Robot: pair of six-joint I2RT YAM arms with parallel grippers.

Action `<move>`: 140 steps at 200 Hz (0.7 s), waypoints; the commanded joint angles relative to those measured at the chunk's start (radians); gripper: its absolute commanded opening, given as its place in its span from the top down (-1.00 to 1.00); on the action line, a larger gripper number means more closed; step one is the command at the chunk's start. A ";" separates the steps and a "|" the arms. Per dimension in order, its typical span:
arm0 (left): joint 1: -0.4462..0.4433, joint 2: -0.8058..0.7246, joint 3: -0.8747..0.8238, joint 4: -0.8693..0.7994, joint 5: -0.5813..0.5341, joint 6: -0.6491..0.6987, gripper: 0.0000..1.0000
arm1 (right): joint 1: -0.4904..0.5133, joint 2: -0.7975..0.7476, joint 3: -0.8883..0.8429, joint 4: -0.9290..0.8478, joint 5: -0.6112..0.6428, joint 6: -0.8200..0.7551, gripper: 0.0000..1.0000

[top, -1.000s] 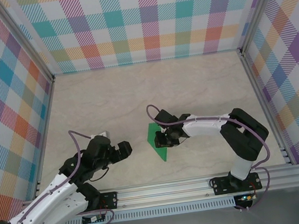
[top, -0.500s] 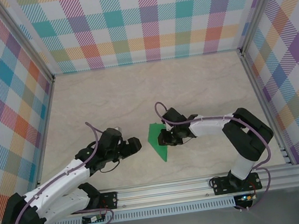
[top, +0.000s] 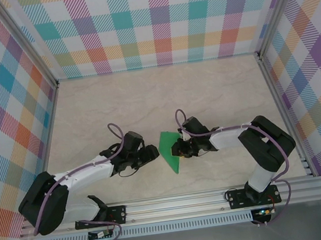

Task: Fold a paper plane with a square sheet of paper (pick it up from the middle)
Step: Fold the wing for the fifth time at the center of the table.

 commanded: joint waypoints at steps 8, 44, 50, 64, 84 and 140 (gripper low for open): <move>-0.009 0.075 0.044 0.116 0.026 -0.028 -0.20 | -0.005 0.034 -0.039 -0.006 0.019 0.004 0.53; -0.012 0.174 0.081 0.167 0.035 -0.037 -0.06 | -0.005 0.058 -0.041 -0.005 0.021 0.003 0.52; -0.012 0.186 0.087 0.172 0.035 -0.039 -0.05 | -0.005 0.063 -0.040 -0.002 0.019 0.003 0.53; -0.012 0.214 0.104 0.174 0.035 -0.038 -0.03 | -0.005 0.069 -0.042 0.001 0.016 0.003 0.52; -0.014 0.249 0.115 0.191 0.044 -0.040 -0.02 | -0.005 0.073 -0.044 0.006 0.015 0.006 0.52; -0.022 0.321 0.132 0.249 0.074 -0.061 0.01 | -0.007 0.062 -0.034 0.012 -0.008 0.009 0.48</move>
